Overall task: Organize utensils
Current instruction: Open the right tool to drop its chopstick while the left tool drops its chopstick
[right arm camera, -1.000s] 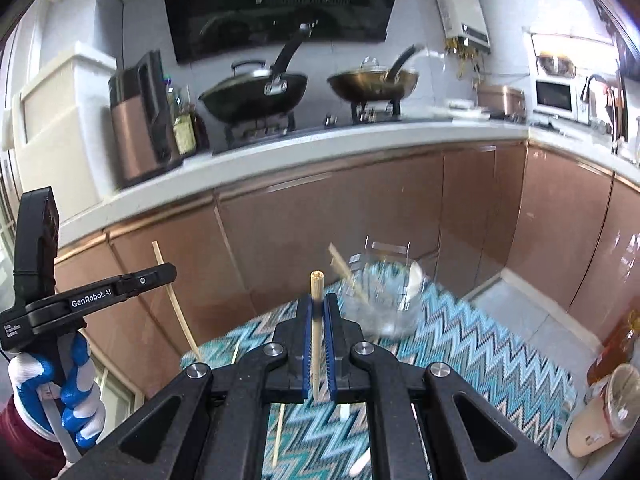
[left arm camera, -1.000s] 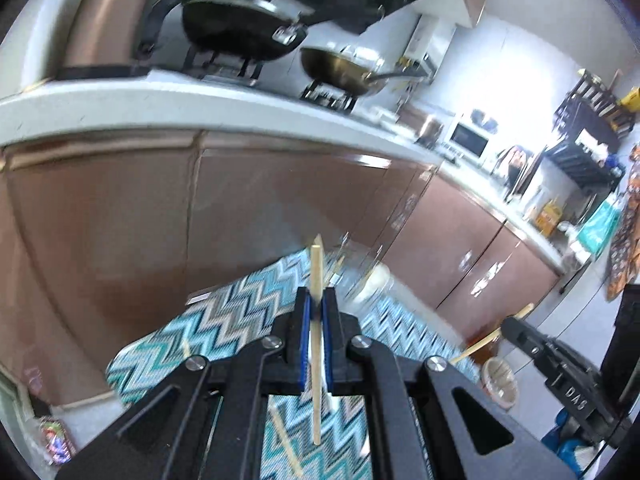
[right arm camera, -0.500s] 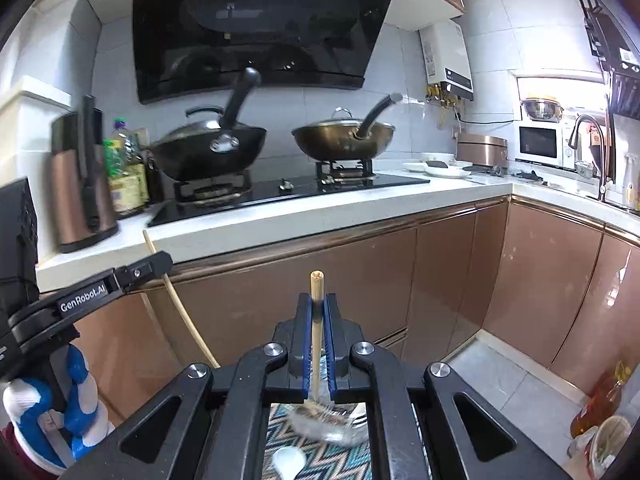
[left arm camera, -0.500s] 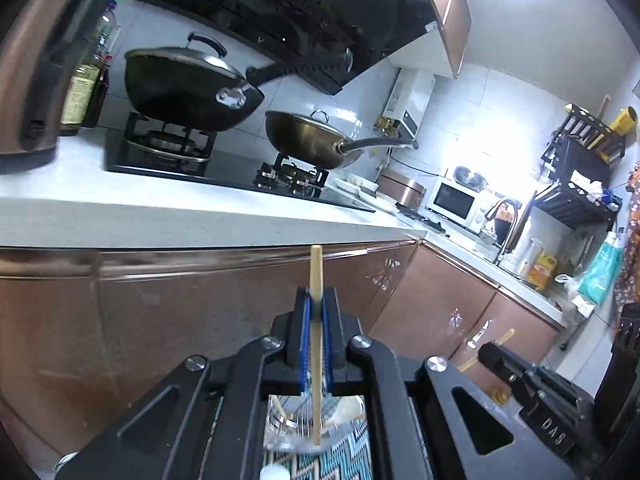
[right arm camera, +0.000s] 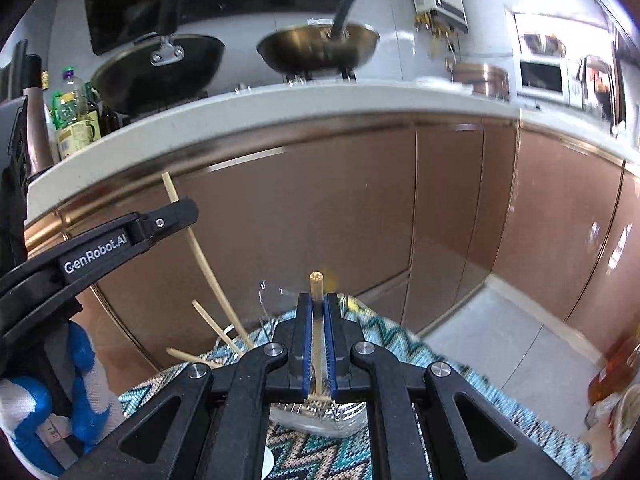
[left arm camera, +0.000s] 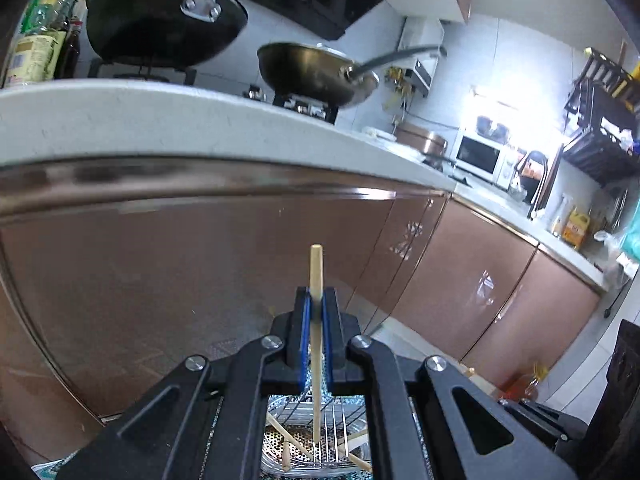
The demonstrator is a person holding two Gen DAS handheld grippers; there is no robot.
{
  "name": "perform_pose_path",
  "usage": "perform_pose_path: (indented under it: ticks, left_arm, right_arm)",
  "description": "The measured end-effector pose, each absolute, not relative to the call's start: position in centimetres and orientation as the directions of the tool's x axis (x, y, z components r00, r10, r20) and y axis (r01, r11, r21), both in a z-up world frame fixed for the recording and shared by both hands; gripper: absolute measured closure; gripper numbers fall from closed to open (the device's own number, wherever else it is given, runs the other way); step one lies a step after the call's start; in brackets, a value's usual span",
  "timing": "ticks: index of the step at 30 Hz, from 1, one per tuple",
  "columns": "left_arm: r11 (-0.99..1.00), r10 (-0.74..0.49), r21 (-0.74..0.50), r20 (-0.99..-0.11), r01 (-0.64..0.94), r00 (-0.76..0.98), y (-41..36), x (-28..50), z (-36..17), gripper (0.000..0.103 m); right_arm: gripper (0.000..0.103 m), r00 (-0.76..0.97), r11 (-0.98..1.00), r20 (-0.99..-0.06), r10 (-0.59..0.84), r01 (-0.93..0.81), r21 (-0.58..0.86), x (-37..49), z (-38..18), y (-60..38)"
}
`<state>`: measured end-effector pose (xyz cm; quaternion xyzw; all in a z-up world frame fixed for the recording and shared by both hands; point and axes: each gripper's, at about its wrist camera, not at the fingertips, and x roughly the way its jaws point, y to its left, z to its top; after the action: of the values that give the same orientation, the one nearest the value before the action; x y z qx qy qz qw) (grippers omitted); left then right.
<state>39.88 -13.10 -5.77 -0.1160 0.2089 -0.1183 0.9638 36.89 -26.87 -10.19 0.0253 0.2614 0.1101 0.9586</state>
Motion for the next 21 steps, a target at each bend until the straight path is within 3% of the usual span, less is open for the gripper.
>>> perform_pose_path:
  ticks: [2,4,6,9,12,21]
  left_arm:
    - [0.95,-0.268,-0.256,-0.375,0.179,0.887,-13.3,39.8,-6.3,0.096]
    - [0.952,-0.267,-0.247,-0.373,0.182,0.889,-13.1,39.6,-6.3,0.096]
    - [0.951,-0.267,-0.248,-0.365,0.184,0.892,-12.7,39.0,-5.9,0.088]
    - [0.955,-0.25,-0.238,-0.34,0.174,0.907,-12.0,37.1,-5.0,0.074]
    - [0.957,-0.231,-0.248,-0.322,0.154,0.918,-10.9,34.4,-4.0,0.067]
    - [0.948,-0.225,-0.298,-0.364,0.116,0.904,-7.6,26.8,-4.4,0.065]
  right_arm:
    - [0.092,0.835,0.973,-0.499,0.231,-0.196,0.123,36.8,-10.8,-27.3]
    - [0.072,0.836,0.972,-0.497,0.233,-0.192,0.133,36.5,-11.0,-27.6]
    - [0.064,0.845,0.973,-0.482,0.229,-0.183,0.141,35.6,-10.8,-27.9]
    - [0.061,0.858,0.974,-0.463,0.222,-0.172,0.149,34.1,-9.7,-28.3]
    - [0.059,0.87,0.977,-0.447,0.207,-0.157,0.146,32.5,-8.6,-28.7]
    - [0.053,0.891,0.986,-0.428,0.15,-0.101,0.134,25.9,-6.7,-29.3]
